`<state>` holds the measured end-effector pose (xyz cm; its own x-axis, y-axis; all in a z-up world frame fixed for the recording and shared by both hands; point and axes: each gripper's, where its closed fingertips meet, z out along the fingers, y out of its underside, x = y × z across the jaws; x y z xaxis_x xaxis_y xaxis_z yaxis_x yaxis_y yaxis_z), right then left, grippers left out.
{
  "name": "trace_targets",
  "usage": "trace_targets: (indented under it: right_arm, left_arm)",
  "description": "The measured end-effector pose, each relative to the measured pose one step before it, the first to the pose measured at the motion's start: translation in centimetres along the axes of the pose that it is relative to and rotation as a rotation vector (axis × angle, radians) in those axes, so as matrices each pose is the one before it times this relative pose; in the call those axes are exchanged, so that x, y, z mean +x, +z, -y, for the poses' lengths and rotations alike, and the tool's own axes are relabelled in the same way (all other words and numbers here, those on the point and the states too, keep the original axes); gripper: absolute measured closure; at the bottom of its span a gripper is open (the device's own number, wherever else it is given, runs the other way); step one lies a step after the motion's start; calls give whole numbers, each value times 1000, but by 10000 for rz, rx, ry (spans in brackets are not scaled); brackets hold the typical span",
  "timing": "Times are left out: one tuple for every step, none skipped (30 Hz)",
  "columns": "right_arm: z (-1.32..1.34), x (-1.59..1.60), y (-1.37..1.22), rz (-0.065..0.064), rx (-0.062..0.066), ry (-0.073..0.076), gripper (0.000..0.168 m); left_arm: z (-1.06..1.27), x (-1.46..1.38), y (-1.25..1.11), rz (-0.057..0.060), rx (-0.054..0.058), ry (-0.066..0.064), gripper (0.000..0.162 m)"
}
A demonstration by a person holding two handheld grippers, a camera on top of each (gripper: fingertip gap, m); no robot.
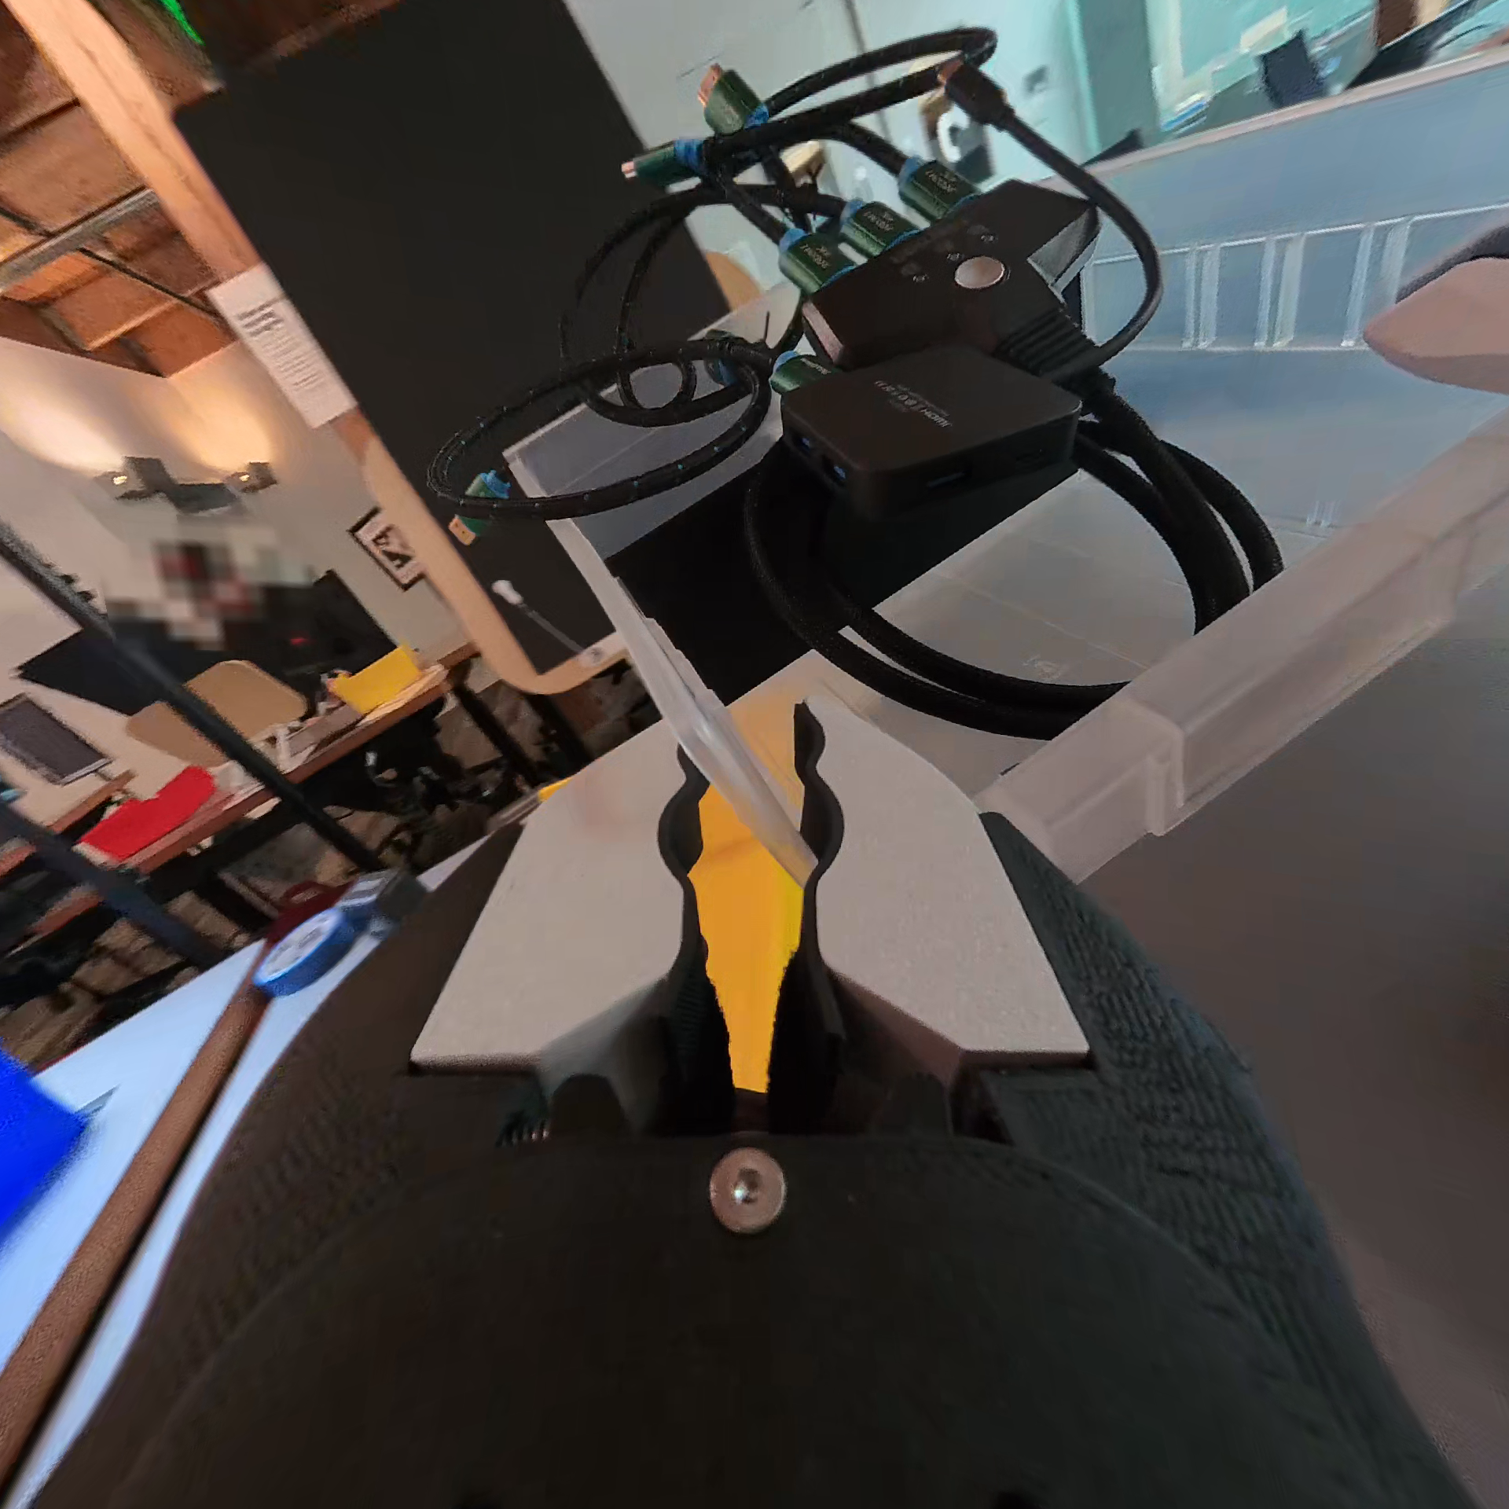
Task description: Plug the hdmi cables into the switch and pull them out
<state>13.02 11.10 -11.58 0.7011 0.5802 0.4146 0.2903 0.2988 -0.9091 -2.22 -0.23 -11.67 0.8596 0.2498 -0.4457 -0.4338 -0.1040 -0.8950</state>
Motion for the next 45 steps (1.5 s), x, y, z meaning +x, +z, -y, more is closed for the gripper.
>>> trace_targets:
  right_arm:
    - [901,-1291,378,305,183,30,163]
    - [856,-1442,461,326,189,39,163]
    - [810,-1573,562,345,199,39,163]
    - [744,-1699,670,366,209,49,162]
    - [688,-1805,756,391,208,82,162]
    - [620,-1896,812,412,205,91,162]
    - [582,-1957,872,430,209,94,162]
    - [520,-1972,907,418,212,94,162]
    - [479,-1971,932,397,197,81,162]
    - [424,-1950,932,383,186,66,161]
    - [369,-1939,909,390,178,53,161]
    - [321,-1885,861,385,158,55,160]
    - [261,-1786,827,364,119,55,160]
    - [187,-1686,784,329,89,25,160]
    - [121,-1594,744,286,79,-16,160]
    - [20,-1535,687,246,67,-27,160]
    - [-103,-1457,631,217,47,-15,160]
    - [-276,-1381,599,192,19,11,160]
    - [-420,-1248,561,125,-36,22,160]
    - [-548,-1069,518,42,-88,-4,160]
    - [-634,-957,449,35,-95,-5,160]
    - [-686,-877,398,49,-100,-31,159]
    - [-744,-756,350,51,-139,-112,159]
    - [-754,-683,299,75,-183,-156,159]
    - [-690,-574,252,88,-206,-125,158]
    - [-594,-437,223,71,-193,-125,158]
    - [-545,-335,228,79,-191,-91,158]
    - [-610,-287,266,101,-255,-102,158]
    - [-574,-227,284,98,-249,-91,158]
    - [-472,-182,255,101,-240,-108,158]
    - [-347,-155,253,98,-223,-117,158]
    - [-435,-144,282,84,-270,-114,157]
    - [-249,-38,218,17,-107,-158,156]
    - [-317,-76,231,101,-206,-82,155]
    - [-445,-190,278,219,-322,-65,154]
    - [-525,-360,305,361,-392,-123,152]
    - [-159,27,138,138,-178,92,151]
    - [-69,16,-143,234,-159,57,148]
    - [204,12,-507,228,-3,-274,138]
    - [683,134,-921,6,309,-627,113]
    - [691,389,-1112,-266,302,-741,97]
    - [595,683,-1261,-468,258,-633,92]
    - [526,1094,-1364,-691,344,-352,88]
    - [403,1522,-1320,-873,449,-81,87]
    - [12,1828,-1113,-946,337,103,87]
  left_arm:
    - [-213,-1359,-913,286,-120,70,142]
    - [-359,-1427,-922,304,-131,56,142]
    - [-525,-1487,-894,322,-153,52,142]
    - [-646,-1547,-877,345,-182,62,142]
    - [-738,-1597,-858,357,-186,80,142]
    - [-822,-1624,-839,357,-188,79,142]
    - [-902,-1648,-818,352,-192,77,142]
    - [-978,-1635,-762,343,-201,56,142]
    - [-1016,-1607,-749,346,-200,76,142]
    - [-1062,-1562,-727,346,-203,79,142]
    - [-1093,-1503,-703,327,-196,49,142]
    - [-1098,-1411,-679,288,-191,10,142]
    - [-1089,-1302,-636,265,-183,-15,142]
    - [-1136,-1176,-601,260,-183,-18,142]
    - [-1189,-1051,-531,241,-178,-22,142]
    - [-1216,-952,-421,200,-173,-30,142]
    - [-1214,-848,-297,138,-161,-15,143]
    - [-1196,-750,-142,81,-162,27,142]
    - [-1139,-598,13,24,-151,52,143]
    - [-1098,-440,160,-36,-108,78,143]
    - [-1103,-305,268,-54,-76,62,143]
    - [-1083,-178,294,-55,-64,65,143]
    - [-1072,-28,330,-55,-83,70,143]
    - [-1059,56,362,-37,-123,34,144]
    - [-1032,139,383,-34,-138,1,144]
    - [-977,232,417,-73,-146,-68,145]
    - [-905,279,428,-97,-144,-97,145]
    - [-817,311,448,-97,-126,-103,145]
    - [-761,322,427,-93,-133,-102,145]
    - [-693,264,417,-41,-147,-70,145]
    - [-581,192,353,-3,-104,-45,145]
    - [-202,59,213,41,109,20,145]
    - [-139,27,236,32,30,-4,145]
    - [-181,27,275,32,-34,60,145]
    - [-338,29,371,52,-143,71,144]
    - [-446,-7,410,94,-252,24,143]
    - [52,-67,231,84,-77,65,144]
    - [-29,-5,122,19,-189,192,143]
    - [6,-119,88,105,-184,98,142]
    - [8,-153,43,130,-133,-55,138]
    - [179,-109,-41,34,49,-285,135]
    - [460,-22,-141,-106,305,-557,128]
    - [600,-80,-237,-141,388,-717,122]
    - [714,-283,-328,-38,418,-743,119]
    - [855,-513,-412,117,464,-699,116]
